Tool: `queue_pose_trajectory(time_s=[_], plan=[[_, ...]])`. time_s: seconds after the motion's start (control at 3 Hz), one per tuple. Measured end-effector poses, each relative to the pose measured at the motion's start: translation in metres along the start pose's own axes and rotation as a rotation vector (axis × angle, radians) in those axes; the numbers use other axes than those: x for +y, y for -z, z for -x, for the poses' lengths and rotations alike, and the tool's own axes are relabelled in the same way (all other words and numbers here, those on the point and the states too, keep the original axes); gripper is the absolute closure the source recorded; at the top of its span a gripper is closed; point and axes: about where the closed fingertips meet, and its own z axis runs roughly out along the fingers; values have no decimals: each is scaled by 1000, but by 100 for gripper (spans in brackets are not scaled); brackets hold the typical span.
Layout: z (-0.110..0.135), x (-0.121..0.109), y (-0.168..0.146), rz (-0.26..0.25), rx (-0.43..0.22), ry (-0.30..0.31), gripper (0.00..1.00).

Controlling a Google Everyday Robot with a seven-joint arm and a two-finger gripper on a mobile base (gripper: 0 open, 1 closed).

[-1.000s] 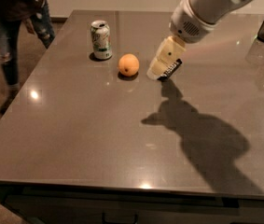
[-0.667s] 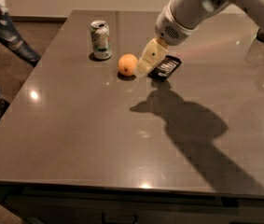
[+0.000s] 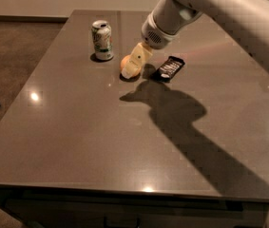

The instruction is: Pick orange

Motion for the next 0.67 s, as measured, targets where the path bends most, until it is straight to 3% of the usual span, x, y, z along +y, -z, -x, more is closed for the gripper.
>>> queue_pose_trajectory(time_s=[0.67], plan=[[8, 6, -27, 14, 17, 3, 0]])
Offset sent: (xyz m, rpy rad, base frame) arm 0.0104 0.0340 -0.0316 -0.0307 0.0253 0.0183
